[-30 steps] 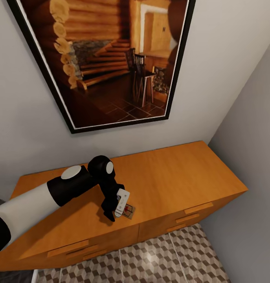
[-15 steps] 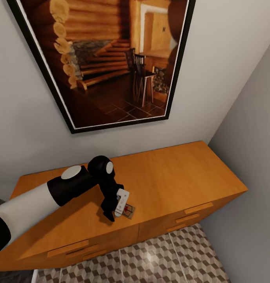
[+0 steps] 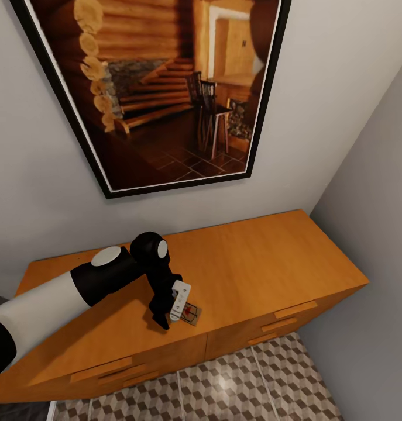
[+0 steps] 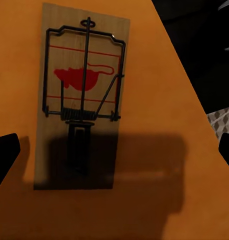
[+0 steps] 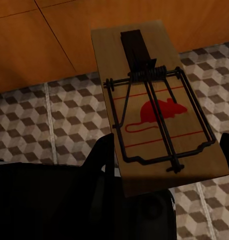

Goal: Take the four mousetraps from the cabinet in the bathroom and place them on the bathroom floor. Make sure all four end up on the same floor surface, and ensure that at least two of them are either under or directly next to the same bathroom sink.

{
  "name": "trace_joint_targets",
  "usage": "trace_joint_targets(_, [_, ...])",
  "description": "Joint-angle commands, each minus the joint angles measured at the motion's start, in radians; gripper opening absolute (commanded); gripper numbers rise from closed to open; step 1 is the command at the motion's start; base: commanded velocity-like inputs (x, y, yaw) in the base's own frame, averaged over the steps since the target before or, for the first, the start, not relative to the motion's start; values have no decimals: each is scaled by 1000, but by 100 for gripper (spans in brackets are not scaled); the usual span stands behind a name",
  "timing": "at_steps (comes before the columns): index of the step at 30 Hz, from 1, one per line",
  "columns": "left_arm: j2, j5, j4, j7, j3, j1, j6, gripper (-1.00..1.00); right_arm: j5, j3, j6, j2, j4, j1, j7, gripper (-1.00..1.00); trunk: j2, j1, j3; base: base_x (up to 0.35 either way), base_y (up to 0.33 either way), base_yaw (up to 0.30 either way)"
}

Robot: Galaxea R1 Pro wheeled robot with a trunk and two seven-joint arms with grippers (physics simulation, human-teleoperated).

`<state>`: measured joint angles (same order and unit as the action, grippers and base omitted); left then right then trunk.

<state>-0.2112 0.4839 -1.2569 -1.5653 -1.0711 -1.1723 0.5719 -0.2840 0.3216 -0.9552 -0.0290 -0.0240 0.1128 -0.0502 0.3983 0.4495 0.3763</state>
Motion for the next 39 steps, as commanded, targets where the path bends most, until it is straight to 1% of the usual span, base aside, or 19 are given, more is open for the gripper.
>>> trace_joint_targets(1, [0,5,-1,-5,-1,-1,11,100,-12,5,-4,0,1,1,-6,-100,2,1,2,0,0,0])
trace_joint_targets(6, [0,15,-1,-5,-1,-1,11,100,-12,5,-4,0,1,1,-6,-100,2,1,2,0,0,0])
trace_joint_targets(12, [0,78,-2,-5,-1,-1,13,100,-12,5,-4,0,1,1,-6,-100,2,1,2,0,0,0])
trace_joint_targets(13, [0,98,-3,-5,-1,-1,13,100,-12,5,-4,0,1,1,-6,-100,2,1,2,0,0,0])
trace_joint_targets(17, [0,127,-4,-5,-1,-1,14,100,-12,5,-4,0,1,1,-6,-100,2,1,2,0,0,0])
trace_joint_targets(24, [0,140,-8,-5,1,-1,14,100,-12,5,-4,0,1,1,-5,-100,2,1,2,0,0,0])
trace_joint_targets(39, [0,145,-12,-5,7,-1,14,100,-12,5,-4,0,1,1,-5,-100,2,1,2,0,0,0])
